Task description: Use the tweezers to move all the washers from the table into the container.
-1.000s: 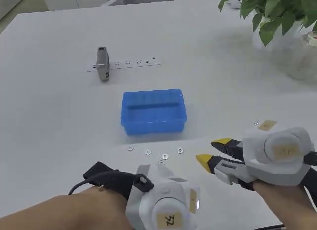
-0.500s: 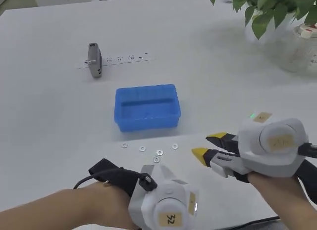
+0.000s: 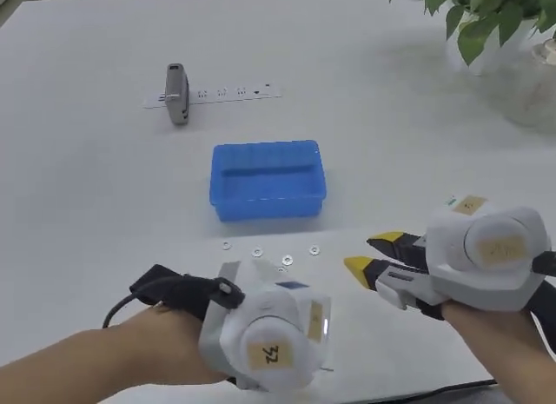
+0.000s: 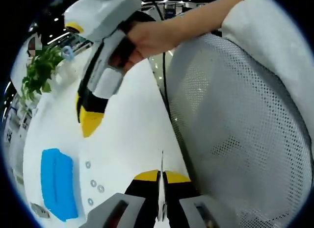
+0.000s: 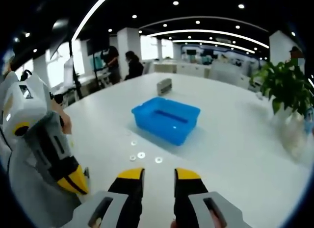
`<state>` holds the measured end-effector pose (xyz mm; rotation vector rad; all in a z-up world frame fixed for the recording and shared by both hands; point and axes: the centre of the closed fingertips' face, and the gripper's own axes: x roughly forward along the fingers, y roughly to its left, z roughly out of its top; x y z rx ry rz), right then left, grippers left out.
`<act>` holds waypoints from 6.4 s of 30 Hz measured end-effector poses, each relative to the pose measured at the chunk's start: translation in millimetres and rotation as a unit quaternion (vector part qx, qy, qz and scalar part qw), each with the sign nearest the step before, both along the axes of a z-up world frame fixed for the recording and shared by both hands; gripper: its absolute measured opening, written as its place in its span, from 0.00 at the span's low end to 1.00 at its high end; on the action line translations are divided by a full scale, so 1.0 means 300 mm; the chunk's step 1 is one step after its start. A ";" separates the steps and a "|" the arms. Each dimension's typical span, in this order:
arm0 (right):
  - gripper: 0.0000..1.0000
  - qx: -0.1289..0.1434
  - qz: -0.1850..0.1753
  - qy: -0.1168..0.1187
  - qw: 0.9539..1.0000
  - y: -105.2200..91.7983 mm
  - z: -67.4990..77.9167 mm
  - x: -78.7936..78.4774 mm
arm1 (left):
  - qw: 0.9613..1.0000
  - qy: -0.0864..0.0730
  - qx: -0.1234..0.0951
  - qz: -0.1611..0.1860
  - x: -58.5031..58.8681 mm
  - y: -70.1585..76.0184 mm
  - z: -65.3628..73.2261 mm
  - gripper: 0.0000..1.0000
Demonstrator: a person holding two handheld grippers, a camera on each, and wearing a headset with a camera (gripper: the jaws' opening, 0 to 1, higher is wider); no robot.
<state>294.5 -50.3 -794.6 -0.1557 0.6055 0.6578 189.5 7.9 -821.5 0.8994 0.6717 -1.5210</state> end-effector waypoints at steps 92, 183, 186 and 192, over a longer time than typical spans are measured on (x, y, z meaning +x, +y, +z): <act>0.02 0.004 0.329 0.034 0.944 0.490 -0.041 -0.166 | 0.881 -0.005 -0.198 0.430 0.151 0.369 0.228 0.22; 0.03 0.042 0.220 -0.012 0.975 0.582 -0.032 0.253 | 0.776 -0.163 -0.117 0.598 0.098 0.570 0.110 0.99; 0.03 0.045 0.214 -0.010 0.976 0.576 -0.034 0.254 | 0.777 -0.163 -0.115 0.597 0.098 0.570 0.108 0.99; 0.04 0.032 0.209 -0.017 0.977 0.556 -0.040 0.237 | 0.777 -0.163 -0.116 0.597 0.099 0.569 0.108 0.99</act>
